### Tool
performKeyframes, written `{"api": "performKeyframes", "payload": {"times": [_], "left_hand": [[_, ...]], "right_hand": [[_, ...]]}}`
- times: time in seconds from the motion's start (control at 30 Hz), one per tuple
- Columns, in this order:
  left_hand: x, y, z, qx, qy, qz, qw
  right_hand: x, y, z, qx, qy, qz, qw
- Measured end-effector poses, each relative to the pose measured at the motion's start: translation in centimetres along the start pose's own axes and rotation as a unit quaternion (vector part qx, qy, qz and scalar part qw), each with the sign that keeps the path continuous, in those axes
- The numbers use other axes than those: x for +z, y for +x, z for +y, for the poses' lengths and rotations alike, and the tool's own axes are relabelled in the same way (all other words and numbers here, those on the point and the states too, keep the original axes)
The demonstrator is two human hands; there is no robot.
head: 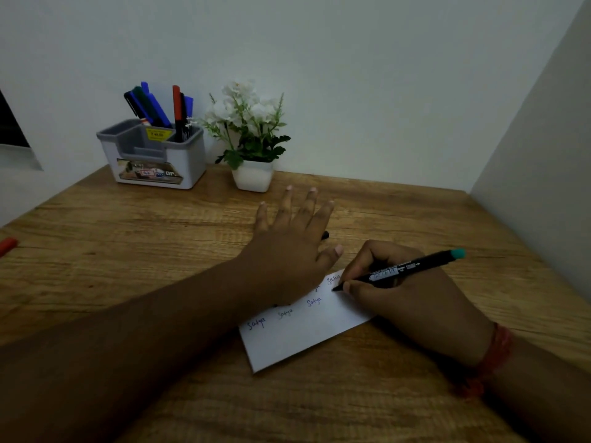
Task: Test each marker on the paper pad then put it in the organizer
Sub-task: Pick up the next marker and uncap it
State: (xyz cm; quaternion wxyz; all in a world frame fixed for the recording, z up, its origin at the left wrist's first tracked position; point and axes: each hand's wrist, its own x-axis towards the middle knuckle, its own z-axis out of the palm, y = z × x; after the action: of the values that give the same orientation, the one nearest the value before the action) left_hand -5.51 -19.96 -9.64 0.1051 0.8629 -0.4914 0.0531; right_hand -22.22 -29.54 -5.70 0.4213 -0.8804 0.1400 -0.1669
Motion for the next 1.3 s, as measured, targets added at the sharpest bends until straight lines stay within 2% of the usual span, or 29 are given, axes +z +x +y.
{"api": "performKeyframes", "payload": {"times": [1.3], "left_hand": [[-0.14,-0.06,-0.03,0.007,0.012,0.007,1.0]], "right_hand": [[-0.19,0.08,0.15,0.034,-0.003,0.024,0.999]]}}
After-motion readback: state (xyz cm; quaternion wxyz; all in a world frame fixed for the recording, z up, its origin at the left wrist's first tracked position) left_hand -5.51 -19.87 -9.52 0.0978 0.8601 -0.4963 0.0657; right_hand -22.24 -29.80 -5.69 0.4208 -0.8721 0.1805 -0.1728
